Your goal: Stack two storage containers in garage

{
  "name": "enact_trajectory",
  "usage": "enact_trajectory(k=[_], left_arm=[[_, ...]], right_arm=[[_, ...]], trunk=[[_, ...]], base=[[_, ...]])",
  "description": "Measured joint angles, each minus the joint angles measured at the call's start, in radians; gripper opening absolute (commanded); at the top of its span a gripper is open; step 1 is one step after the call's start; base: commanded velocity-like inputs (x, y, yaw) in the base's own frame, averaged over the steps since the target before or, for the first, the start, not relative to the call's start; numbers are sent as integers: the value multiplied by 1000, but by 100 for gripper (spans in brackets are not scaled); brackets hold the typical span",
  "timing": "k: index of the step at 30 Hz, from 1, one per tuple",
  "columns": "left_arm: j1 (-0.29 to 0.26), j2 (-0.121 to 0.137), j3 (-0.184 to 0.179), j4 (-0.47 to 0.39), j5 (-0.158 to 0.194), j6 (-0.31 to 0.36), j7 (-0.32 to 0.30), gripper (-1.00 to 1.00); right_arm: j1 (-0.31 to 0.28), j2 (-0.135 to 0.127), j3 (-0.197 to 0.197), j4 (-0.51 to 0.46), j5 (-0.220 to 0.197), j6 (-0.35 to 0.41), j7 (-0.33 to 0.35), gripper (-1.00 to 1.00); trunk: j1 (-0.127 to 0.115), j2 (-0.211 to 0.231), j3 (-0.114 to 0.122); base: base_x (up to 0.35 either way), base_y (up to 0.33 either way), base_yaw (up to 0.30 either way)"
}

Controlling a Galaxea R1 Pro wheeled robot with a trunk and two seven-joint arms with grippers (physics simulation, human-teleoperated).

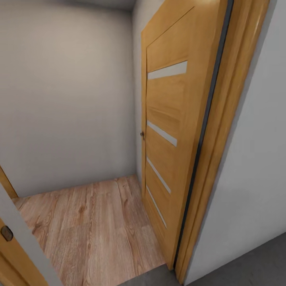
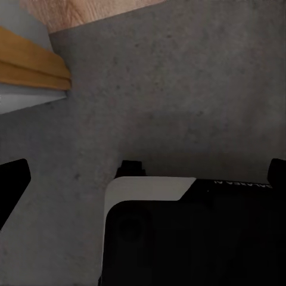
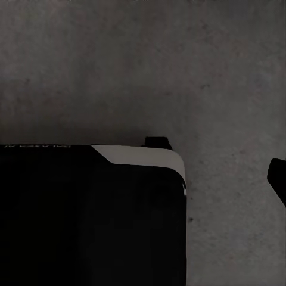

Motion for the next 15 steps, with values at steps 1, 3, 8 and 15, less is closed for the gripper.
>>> enact_trajectory(k=[1, 3, 8, 15], left_arm=[[0, 0, 0, 0, -1, 0, 0, 100], [0, 1, 0, 0, -3, 0, -1, 100], [0, 1, 0, 0, -5, 0, -1, 100], [0, 1, 0, 0, -5, 0, -1, 100]], right_arm=[[0, 0, 0, 0, 0, 0, 0, 100], [0, 0, 0, 0, 0, 0, 0, 100], [0, 0, 0, 0, 1, 0, 0, 100], [0, 0, 0, 0, 1, 0, 0, 100]], trunk=[[0, 0, 0], [0, 0, 0], [-1, 0, 0], [-1, 0, 0]], base=[[148, 0, 0], [207, 0, 0], [291, 0, 0], [317, 0, 0]])
